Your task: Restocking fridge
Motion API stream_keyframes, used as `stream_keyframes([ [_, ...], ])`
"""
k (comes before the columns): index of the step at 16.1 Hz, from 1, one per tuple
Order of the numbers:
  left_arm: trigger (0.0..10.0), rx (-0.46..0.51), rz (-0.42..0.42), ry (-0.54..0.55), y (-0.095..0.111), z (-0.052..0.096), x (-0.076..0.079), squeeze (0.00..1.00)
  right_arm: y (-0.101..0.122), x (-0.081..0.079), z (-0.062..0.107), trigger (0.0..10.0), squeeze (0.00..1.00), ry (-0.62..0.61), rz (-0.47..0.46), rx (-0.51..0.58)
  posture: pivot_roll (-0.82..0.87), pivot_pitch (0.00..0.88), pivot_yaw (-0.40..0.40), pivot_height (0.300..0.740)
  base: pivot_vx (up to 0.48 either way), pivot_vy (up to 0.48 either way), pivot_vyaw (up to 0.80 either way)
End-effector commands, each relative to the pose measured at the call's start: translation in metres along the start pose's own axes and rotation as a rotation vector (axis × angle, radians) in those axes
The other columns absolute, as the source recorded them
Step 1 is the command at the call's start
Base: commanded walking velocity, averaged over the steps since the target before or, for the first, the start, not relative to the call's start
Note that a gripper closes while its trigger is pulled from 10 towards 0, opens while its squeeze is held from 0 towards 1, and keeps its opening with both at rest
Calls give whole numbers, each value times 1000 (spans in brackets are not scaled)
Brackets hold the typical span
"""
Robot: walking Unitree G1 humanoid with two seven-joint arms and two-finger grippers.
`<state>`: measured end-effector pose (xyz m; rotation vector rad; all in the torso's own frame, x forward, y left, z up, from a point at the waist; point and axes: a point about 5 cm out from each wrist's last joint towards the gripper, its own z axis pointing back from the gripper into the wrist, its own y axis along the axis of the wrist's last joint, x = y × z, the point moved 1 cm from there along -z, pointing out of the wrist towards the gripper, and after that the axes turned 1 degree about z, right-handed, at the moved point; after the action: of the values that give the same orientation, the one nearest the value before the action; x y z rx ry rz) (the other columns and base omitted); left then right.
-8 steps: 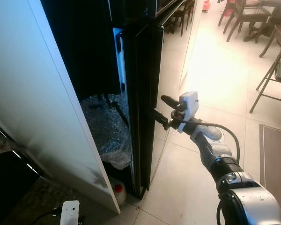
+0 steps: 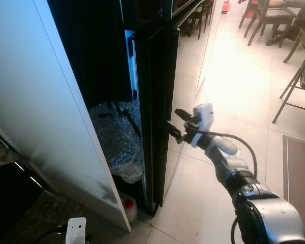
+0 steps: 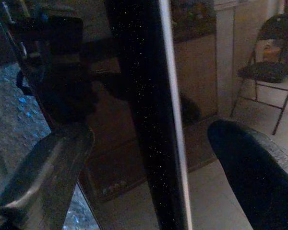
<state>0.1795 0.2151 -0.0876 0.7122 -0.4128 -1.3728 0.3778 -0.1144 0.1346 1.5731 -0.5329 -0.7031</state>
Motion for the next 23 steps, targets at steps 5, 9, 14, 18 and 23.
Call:
stream_keyframes([
  [5, 10000, -13, -20, 5, -5, 1, 0, 0, 9, -13, -14, 10000, 0, 117, 38, -21, 13, 0, 12, 740, 0, 0, 0],
  [9, 10000, -15, -21, 10, -6, 2, -1, 0, 5, -13, -15, 10000, 0, 142, 58, -82, 18, 0, 10, 740, 0, 0, 0],
  [14, 10000, -16, -29, 11, -7, 2, -3, 0, 3, -17, -18, 10000, 0, 155, 63, -108, 28, 0, 24, 740, 0, 0, 0],
  [18, 10000, 0, -43, 12, -1, 0, -6, 0, 3, -20, -26, 10000, 0, 119, 57, -135, 39, 0, 26, 740, 0, 0, 0],
  [23, 10000, -10, -40, 9, -6, 2, -3, 0, -5, -18, -24, 10000, 0, 42, -7, -111, 34, 0, 27, 740, 0, 0, 0],
])
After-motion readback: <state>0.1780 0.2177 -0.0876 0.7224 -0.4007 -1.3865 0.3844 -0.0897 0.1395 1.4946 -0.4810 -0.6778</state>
